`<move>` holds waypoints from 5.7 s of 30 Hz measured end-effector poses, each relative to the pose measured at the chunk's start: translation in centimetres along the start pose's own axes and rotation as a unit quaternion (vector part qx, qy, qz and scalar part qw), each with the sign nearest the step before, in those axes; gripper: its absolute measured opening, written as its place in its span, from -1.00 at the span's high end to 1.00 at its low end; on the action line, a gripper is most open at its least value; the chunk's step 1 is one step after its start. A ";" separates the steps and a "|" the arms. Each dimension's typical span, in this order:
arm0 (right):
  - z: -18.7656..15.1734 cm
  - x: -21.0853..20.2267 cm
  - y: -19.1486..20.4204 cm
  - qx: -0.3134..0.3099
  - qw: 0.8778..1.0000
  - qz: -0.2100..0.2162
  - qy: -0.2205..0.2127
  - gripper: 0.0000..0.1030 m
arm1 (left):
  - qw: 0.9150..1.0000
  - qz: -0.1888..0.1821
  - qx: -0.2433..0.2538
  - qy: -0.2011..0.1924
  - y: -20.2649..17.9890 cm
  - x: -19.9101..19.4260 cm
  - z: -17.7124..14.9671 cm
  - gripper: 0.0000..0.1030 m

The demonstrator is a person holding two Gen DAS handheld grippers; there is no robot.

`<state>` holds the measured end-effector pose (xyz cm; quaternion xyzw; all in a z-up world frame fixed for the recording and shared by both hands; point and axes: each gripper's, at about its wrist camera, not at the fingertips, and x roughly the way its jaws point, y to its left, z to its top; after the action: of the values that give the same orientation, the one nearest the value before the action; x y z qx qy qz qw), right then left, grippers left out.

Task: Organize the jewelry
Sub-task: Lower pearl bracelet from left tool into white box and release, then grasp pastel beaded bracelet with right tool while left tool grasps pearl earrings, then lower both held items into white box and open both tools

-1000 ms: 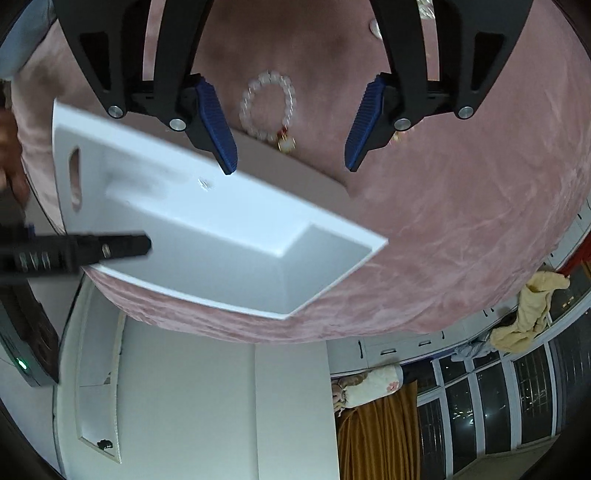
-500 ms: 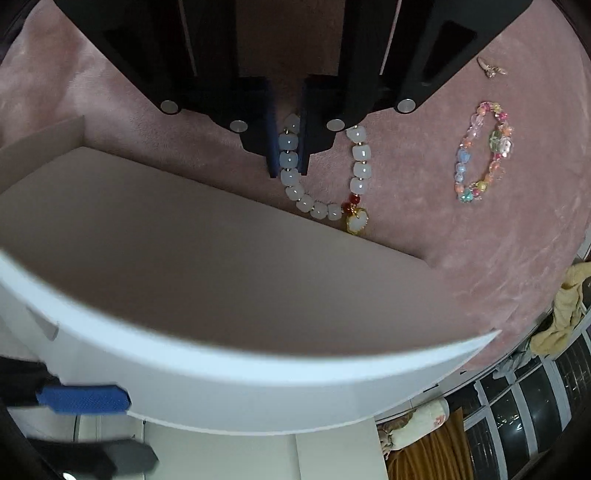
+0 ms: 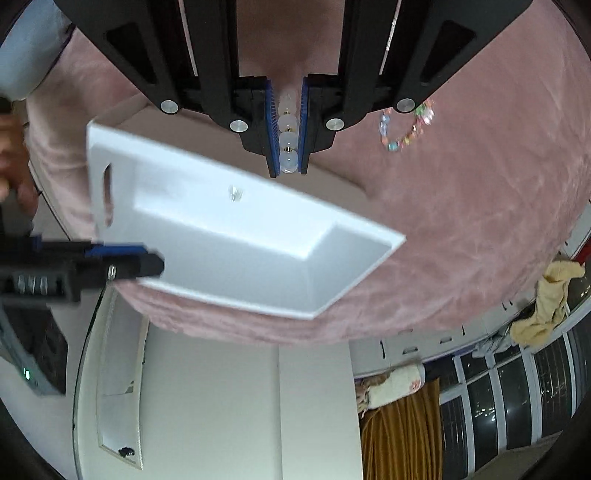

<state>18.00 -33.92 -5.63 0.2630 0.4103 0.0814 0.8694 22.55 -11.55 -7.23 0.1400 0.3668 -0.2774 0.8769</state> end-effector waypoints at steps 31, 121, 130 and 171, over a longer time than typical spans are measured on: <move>-4.2 -5.3 -1.7 -0.013 0.999 -0.026 -0.026 -0.48 | 0.999 0.018 -0.027 0.016 -3.0 5.3 5.2 -0.50; -3.6 11.3 18.9 -0.215 0.974 0.033 0.060 0.85 | 0.991 0.086 -0.104 -0.012 12.1 -7.1 -11.8 0.47; -1.3 7.1 18.2 -0.214 0.976 0.015 0.029 0.85 | 0.994 0.073 -0.075 -0.036 10.2 -7.8 -7.8 0.47; 1.6 3.7 -0.2 -0.103 0.992 -0.073 0.007 0.85 | 0.999 -0.030 -0.025 -0.012 -2.9 9.2 5.7 0.47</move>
<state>21.64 -33.45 -7.38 0.1411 0.4238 0.0615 0.8926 29.41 -20.03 -10.05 0.1038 0.3674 -0.2961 0.8756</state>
